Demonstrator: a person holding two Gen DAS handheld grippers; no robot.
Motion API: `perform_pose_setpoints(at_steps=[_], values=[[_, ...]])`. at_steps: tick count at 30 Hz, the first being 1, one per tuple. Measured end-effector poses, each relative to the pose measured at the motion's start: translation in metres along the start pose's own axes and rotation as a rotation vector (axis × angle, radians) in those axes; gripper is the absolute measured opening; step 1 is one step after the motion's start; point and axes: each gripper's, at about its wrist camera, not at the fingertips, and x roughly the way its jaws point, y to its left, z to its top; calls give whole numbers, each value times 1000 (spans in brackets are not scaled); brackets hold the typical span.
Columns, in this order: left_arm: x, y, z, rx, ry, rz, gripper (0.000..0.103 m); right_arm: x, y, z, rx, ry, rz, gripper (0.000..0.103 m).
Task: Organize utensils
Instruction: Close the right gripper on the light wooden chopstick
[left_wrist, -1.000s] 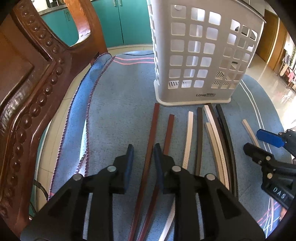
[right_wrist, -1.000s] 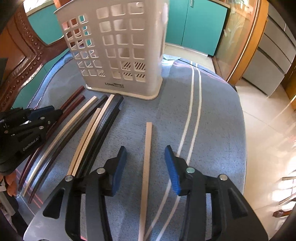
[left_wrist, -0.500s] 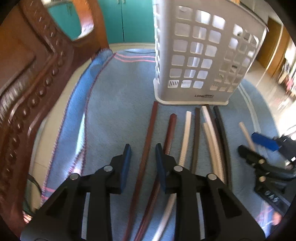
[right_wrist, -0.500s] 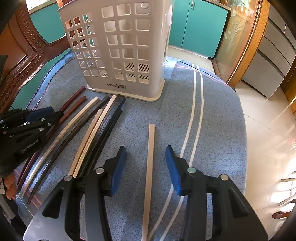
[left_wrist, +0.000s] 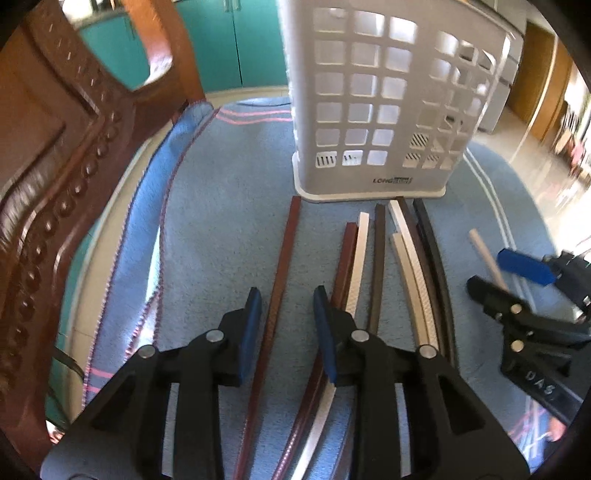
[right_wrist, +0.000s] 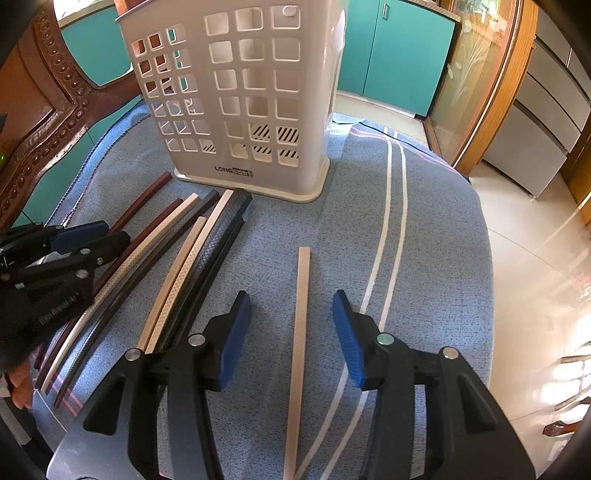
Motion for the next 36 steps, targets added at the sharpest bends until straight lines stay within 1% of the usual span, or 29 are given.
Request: perform_pose_setpoints(at_steps=[2,4,6,14,16,17,20,31,33,34,35,36], values=[[-1,-3,-1,7,-3,13,33,0,0,0,0,0,1,48],[-2,-2,-1,-2,-2,18,39,0,0,0,0,0,1,48],[-5,-1,-2,-10,-1,20,43,0,0,0,0,0,1,49],[-10,2,-6,-16,2,9,43,0,-1,0,1,0,1,49],[-10,4,-5,-20,3,7,44,0,1,1,1,0,-5,51],[-2,11,-1,-21,4,6,45,1,0,1,2,0,-7,52],[4,16,2,-22,4,13,47,0,1,1,3,0,-8,54],[8,21,4,-29,8,0,47,1,1,1,0,1,-3,54],[10,22,4,-30,9,-6,47,1,1,1,0,0,11,54],[10,23,4,-30,10,-9,47,1,0,1,-3,0,21,54],[11,24,4,-35,13,-15,46,1,0,1,-5,-1,29,51],[11,25,4,-41,15,-29,42,0,1,1,-7,-4,35,44]])
